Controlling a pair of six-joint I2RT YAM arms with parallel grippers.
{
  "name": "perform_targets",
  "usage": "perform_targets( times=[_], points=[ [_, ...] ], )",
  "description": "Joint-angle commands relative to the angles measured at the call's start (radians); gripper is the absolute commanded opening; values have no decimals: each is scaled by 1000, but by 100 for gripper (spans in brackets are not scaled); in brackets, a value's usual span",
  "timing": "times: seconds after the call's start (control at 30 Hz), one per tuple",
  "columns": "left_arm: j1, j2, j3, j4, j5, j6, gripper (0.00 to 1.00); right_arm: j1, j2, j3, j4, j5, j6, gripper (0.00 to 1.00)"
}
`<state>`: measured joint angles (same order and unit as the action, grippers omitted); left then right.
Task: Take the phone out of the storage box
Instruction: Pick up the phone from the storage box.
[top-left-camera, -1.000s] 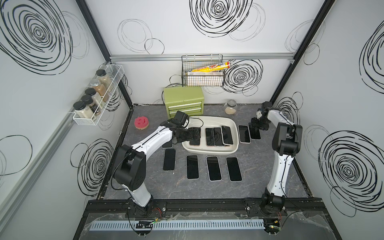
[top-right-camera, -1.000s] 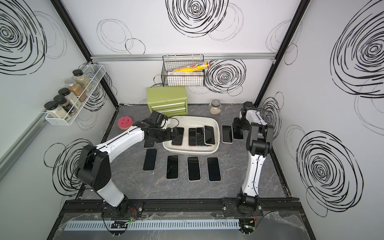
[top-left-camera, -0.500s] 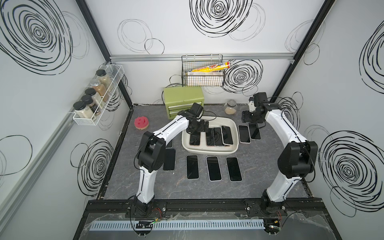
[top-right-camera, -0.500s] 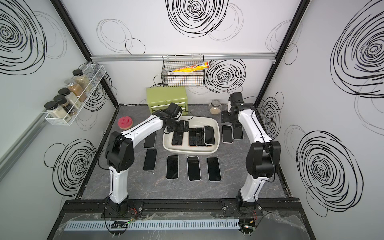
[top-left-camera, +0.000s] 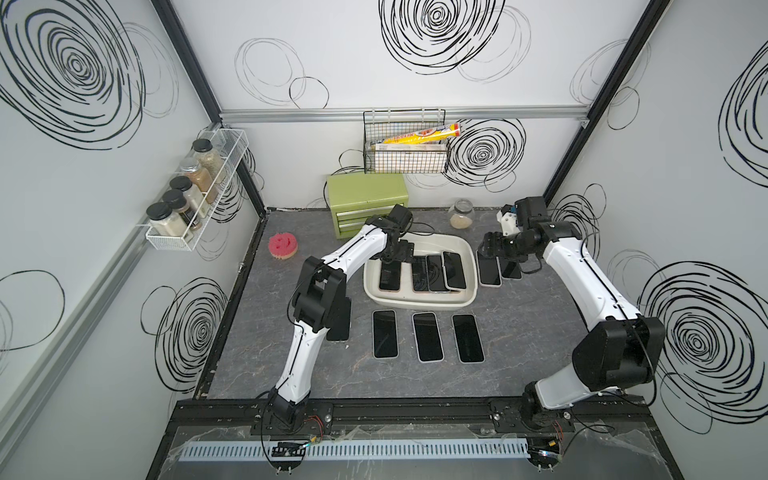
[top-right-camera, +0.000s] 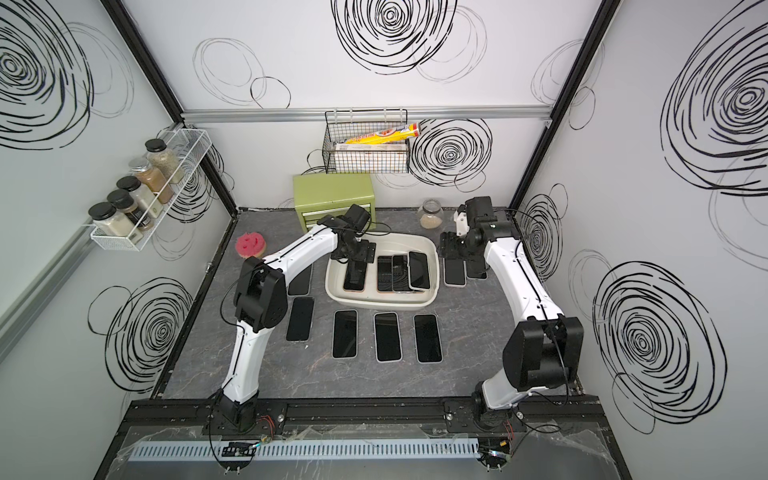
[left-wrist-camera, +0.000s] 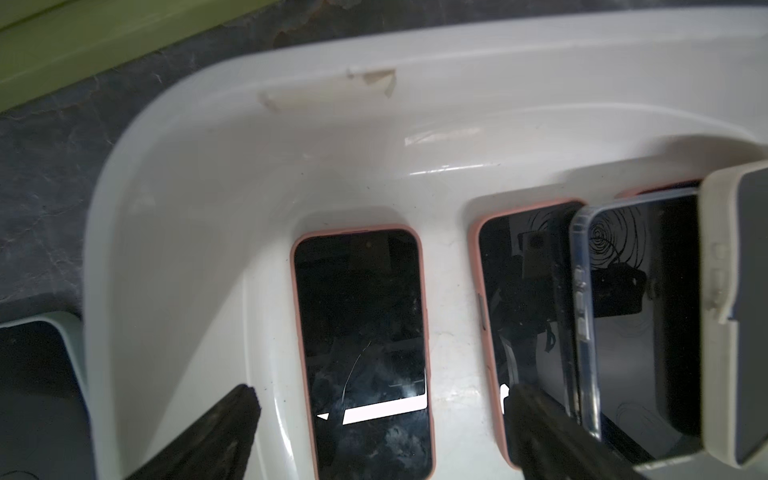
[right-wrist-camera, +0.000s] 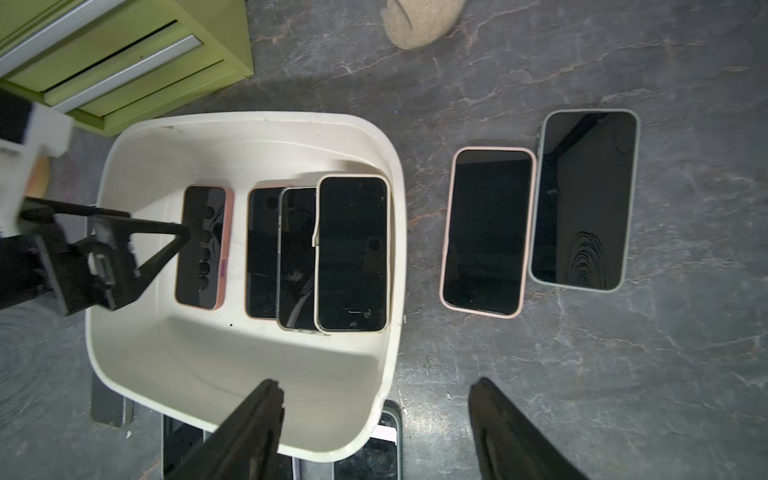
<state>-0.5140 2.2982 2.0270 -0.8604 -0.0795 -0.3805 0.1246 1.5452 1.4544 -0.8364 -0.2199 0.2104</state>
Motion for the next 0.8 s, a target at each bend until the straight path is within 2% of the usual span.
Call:
perform_targets(
  times=[0.0,0.6,0.77],
  points=[
    [2,46,49,-23,-12,2,99,12,-23,-9,-12,-50,-8,75],
    [-13,179,77,-52,-53,3,99,21,-43,-42,-8,-90,-40,75],
    [-13,189,52,-39,-54,4,89,33,-47,-68,3,-110,-31,74]
  ],
)
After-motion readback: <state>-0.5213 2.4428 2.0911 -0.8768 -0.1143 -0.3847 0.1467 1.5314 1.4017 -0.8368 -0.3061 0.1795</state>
